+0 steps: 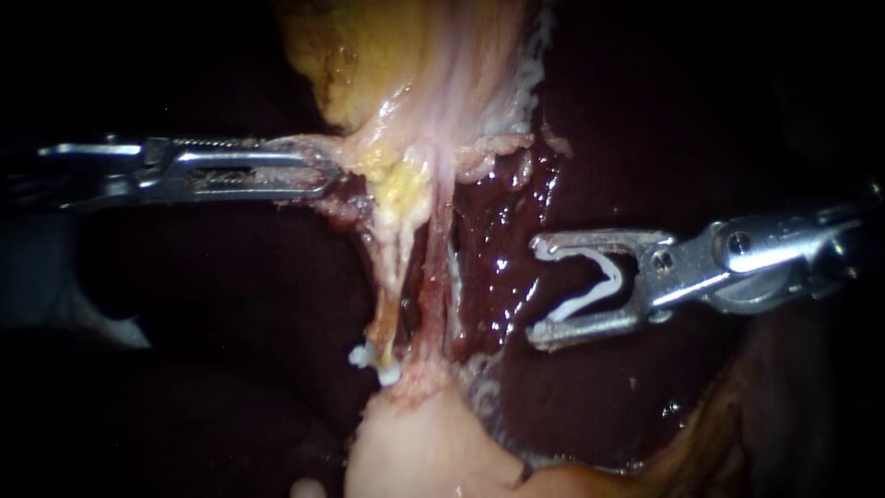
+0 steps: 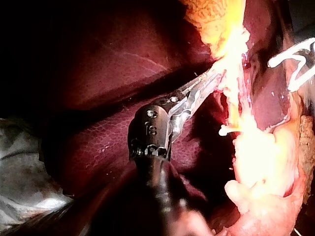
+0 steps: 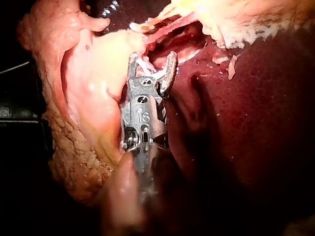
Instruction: Clipping second clip left tube
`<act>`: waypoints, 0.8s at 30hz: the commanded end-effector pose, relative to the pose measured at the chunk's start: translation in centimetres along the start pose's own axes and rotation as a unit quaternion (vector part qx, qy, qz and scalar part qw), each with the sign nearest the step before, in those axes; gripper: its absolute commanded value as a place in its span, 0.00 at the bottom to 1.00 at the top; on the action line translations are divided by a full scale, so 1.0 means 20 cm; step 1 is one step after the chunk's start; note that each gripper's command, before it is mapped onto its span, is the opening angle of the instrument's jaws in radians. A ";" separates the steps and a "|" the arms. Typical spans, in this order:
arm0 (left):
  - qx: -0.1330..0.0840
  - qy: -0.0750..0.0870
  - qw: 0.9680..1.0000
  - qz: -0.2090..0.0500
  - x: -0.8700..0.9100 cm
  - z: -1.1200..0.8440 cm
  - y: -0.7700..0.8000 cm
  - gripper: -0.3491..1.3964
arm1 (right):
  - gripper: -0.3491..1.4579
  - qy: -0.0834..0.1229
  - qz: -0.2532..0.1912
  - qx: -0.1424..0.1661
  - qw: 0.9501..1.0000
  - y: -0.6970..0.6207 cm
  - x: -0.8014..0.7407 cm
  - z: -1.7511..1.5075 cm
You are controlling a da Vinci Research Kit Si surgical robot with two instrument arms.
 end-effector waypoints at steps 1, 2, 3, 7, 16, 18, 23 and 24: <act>-0.002 -0.001 1.000 -0.001 0.001 -0.001 0.000 0.00 | 0.47 0.000 0.000 0.000 1.000 0.000 0.000 0.000; -0.003 -0.002 1.000 -0.002 0.003 -0.003 0.001 0.00 | 0.47 0.000 0.000 0.000 1.000 0.000 0.000 0.000; -0.003 -0.004 1.000 -0.004 0.005 -0.006 0.002 0.00 | 0.47 0.000 0.000 0.000 1.000 0.000 0.000 0.000; -0.004 0.008 1.000 -0.012 0.016 -0.019 0.007 0.00 | 0.47 0.000 0.000 0.001 1.000 -0.001 0.000 0.000; -0.001 0.017 1.000 -0.017 0.021 -0.035 0.011 0.00 | 0.47 0.005 -0.002 0.022 1.000 -0.007 0.006 0.009; 0.000 0.017 1.000 -0.017 0.021 -0.034 0.011 0.00 | 0.47 0.006 -0.003 0.028 1.000 -0.011 0.008 0.015; 0.000 0.017 1.000 -0.017 0.020 -0.034 0.012 0.00 | 0.47 0.013 0.010 0.042 0.999 -0.019 0.012 0.033; 0.001 0.017 1.000 -0.017 0.020 -0.034 0.013 0.00 | 0.47 0.014 0.014 0.044 0.999 -0.021 0.013 0.037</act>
